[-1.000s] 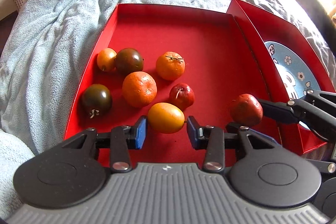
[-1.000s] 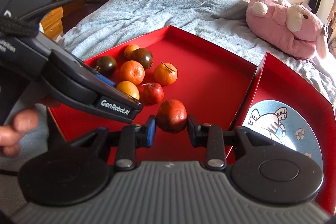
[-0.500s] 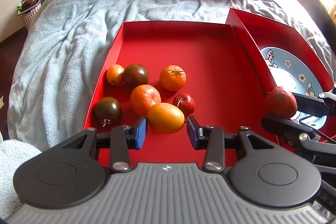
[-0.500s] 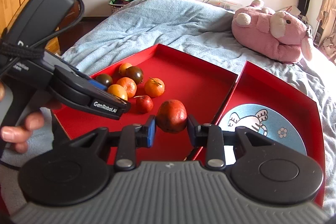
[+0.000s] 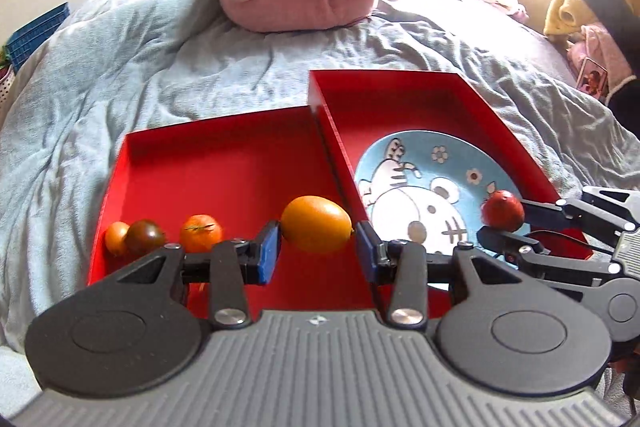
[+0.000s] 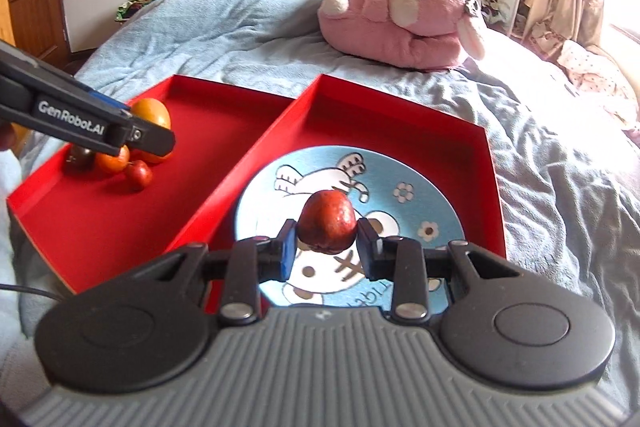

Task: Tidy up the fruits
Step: 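Carry both fruits onto the blue plate and open both grippers, then move both grippers back over the fruit tray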

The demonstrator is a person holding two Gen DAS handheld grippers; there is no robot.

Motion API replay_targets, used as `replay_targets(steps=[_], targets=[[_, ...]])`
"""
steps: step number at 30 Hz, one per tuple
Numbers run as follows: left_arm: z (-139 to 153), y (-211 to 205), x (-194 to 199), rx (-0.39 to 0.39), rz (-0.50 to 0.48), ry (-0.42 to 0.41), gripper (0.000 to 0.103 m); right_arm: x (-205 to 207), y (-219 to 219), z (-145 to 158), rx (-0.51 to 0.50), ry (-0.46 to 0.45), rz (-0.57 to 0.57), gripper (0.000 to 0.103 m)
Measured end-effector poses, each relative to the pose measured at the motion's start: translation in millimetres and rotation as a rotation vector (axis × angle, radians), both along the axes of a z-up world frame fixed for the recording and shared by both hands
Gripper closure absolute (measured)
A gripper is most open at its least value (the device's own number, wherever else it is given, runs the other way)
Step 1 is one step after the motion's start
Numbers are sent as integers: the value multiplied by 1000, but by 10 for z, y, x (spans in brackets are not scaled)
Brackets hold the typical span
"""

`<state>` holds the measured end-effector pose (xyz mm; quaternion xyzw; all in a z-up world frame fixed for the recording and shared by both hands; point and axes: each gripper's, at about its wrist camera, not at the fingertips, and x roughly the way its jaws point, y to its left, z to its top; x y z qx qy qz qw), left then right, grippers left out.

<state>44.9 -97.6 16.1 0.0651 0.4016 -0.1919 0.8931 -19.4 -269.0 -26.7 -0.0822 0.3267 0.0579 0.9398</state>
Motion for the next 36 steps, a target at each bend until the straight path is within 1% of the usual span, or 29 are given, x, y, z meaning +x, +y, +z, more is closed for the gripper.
replay_targets(steps=[5, 8, 11, 18, 24, 26, 30, 31, 33, 36], targets=[[-107, -459, 79, 20, -99, 16, 56, 100, -128, -150, 11, 66, -48, 68], [-233, -683, 132, 44, -148, 27, 56, 152, -149, -233, 16, 99, -61, 68], [-391, -840, 207, 66, -171, 51, 56, 203, -141, -305, 11, 126, -62, 68], [-634, -1002, 349, 90, -186, 91, 56, 290, -149, -408, 8, 166, -65, 68], [-691, -1044, 359, 90, -198, 93, 55, 329, -144, -447, 12, 178, -68, 67], [-687, -1037, 347, 85, -205, 92, 52, 332, -141, -450, 15, 181, -72, 66], [-620, -1029, 263, 85, -208, 49, 28, 321, -138, -433, 30, 180, -78, 67], [-587, -1010, 237, 75, -211, 40, 24, 310, -133, -427, 29, 177, -79, 63], [-537, -971, 200, 68, -206, 28, 23, 279, -120, -396, 23, 161, -80, 57], [-443, -867, 134, 45, -199, 17, 23, 232, -97, -342, 14, 138, -79, 55]])
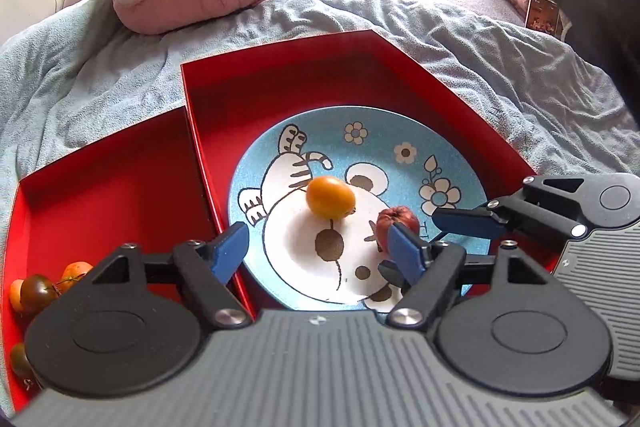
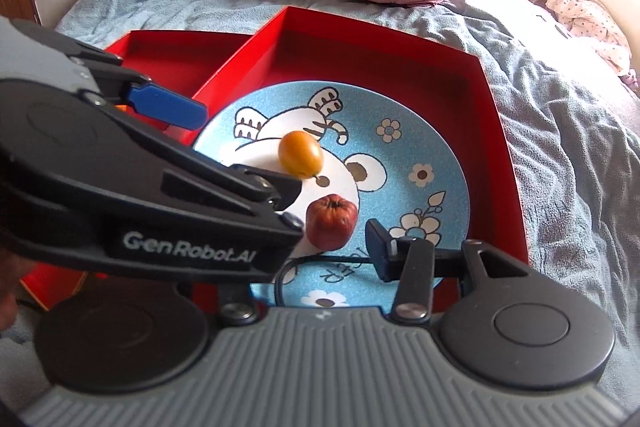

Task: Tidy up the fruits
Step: 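Move both grippers back over the fruit tray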

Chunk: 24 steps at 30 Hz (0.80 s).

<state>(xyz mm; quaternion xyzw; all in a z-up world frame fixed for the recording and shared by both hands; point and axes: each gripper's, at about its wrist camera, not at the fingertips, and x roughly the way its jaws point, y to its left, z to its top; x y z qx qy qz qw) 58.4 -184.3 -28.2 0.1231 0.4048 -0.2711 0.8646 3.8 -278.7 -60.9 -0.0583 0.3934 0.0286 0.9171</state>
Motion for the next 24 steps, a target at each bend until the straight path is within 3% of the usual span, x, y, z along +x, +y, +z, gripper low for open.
replay_targets(steps=[10, 24], targets=[[256, 490, -275, -41, 92, -47, 22, -133, 197, 221, -19, -68, 38, 55], [421, 1566, -292, 21, 471, -116, 22, -205, 807, 539, -32, -157, 189, 56]])
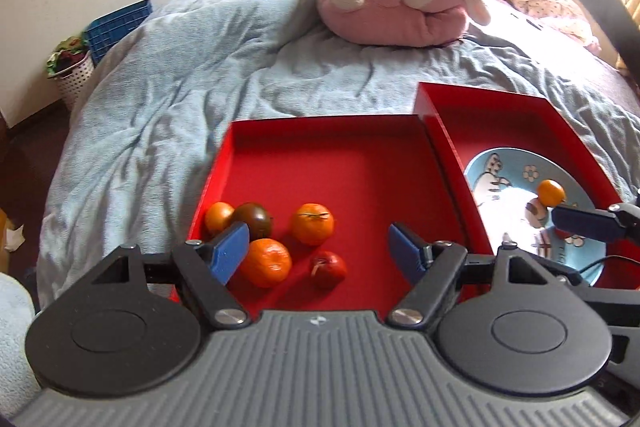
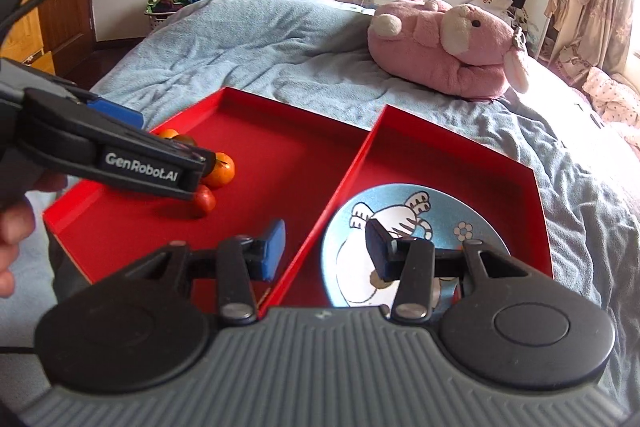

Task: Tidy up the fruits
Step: 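Move both grippers back over the fruit tray, then grasp the small red apple with the right gripper while the left gripper grasps a tangerine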

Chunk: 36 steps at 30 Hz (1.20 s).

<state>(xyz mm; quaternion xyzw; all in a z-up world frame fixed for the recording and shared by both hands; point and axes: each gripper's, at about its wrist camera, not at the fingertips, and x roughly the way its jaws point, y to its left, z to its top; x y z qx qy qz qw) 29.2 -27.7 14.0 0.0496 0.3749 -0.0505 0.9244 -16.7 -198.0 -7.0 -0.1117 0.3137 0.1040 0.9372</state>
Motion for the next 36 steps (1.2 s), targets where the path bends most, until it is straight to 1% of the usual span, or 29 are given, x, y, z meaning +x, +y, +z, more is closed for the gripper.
replay_targets(steps=[2, 5, 8, 11, 17, 20, 36], targets=[[-28, 148, 6, 18, 50, 1, 22, 14, 125, 14, -3, -1, 26, 56], [-86, 353, 32, 18, 106, 17, 22, 28, 317, 12, -19, 3, 73, 56], [-132, 538, 73, -25, 158, 53, 22, 51, 499, -14, -38, 8, 121, 56], [-158, 625, 98, -30, 193, 62, 22, 99, 654, -53, -47, 18, 158, 56], [-273, 703, 144, -27, 225, 97, 22, 200, 863, -185, -63, 55, 192, 56], [-318, 718, 171, -29, 223, 111, 22, 258, 913, -256, -65, 77, 193, 56], [-472, 741, 285, -38, 229, 166, 22, 440, 985, -445, -39, 125, 202, 55]])
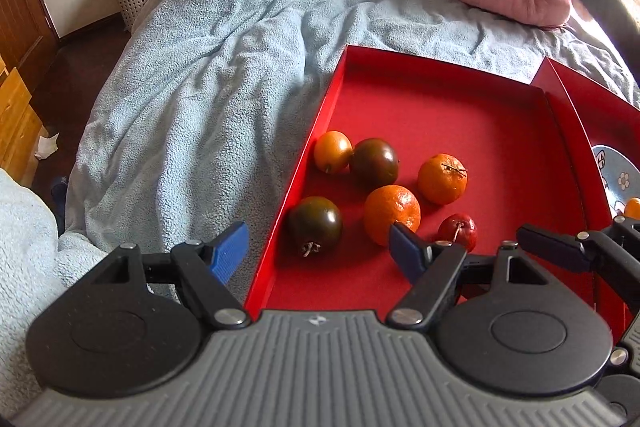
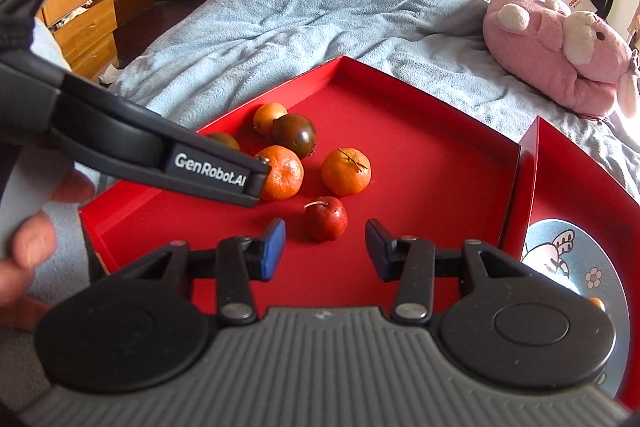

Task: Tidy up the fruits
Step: 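Grasp the small red apple with the right gripper while the left gripper grasps a tangerine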

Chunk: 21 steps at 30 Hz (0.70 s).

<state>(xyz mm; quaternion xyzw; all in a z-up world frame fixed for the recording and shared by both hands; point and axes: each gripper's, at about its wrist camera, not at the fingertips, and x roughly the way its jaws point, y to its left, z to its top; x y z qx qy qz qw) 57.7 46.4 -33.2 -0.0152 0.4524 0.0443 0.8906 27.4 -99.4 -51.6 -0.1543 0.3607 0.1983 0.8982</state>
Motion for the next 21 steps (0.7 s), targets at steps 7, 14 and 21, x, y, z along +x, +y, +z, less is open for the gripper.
replay_targets(steps=[7, 14, 21], targets=[[-52, 15, 33, -7, 9, 21, 22, 47, -5, -54, 12, 13, -4, 55], [-99, 22, 68, -5, 18, 40, 22, 97, -14, -109, 21, 30, -6, 55], [-137, 31, 101, -6, 23, 58, 22, 140, -30, -160, 31, 50, -14, 55]])
